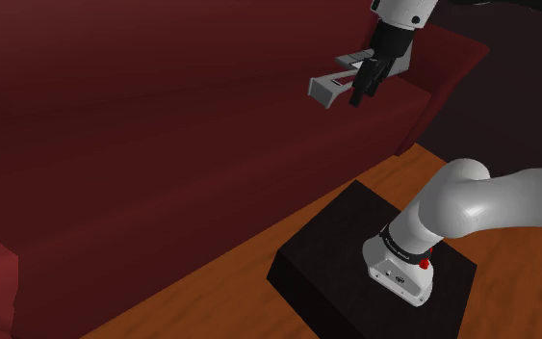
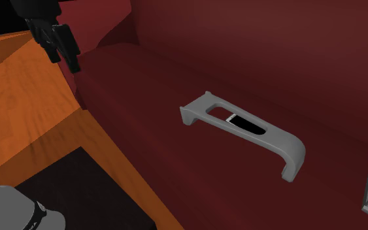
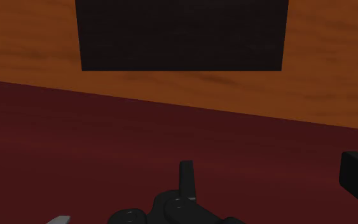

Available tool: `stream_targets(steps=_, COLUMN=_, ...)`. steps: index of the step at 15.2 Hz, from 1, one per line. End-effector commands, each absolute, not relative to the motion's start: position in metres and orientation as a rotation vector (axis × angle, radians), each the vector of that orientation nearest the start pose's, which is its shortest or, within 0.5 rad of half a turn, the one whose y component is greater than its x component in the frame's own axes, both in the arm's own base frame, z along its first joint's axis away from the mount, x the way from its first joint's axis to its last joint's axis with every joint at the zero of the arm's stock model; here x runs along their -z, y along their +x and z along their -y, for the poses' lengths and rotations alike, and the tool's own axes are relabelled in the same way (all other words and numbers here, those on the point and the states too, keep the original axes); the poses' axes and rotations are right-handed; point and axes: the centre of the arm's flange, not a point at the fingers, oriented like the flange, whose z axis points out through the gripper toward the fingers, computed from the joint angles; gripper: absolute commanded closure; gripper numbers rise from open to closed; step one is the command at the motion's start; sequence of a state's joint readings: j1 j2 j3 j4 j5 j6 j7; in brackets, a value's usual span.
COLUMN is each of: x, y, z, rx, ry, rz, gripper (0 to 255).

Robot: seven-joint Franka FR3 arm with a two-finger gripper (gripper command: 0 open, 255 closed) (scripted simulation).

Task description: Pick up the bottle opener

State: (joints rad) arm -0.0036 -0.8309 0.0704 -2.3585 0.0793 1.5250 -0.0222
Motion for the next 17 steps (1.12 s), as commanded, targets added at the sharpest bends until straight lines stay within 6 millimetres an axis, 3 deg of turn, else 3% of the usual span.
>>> stream_targets(steps=1, x=-0.598, y=0.289, z=-0.035, rx=-0.007, ry=-3.112, rz=0.108, gripper=0)
stream_targets(steps=17, x=-0.539, y=0.425, z=0.105, rx=0.021, ry=-3.168, rz=-0.006, gripper=0)
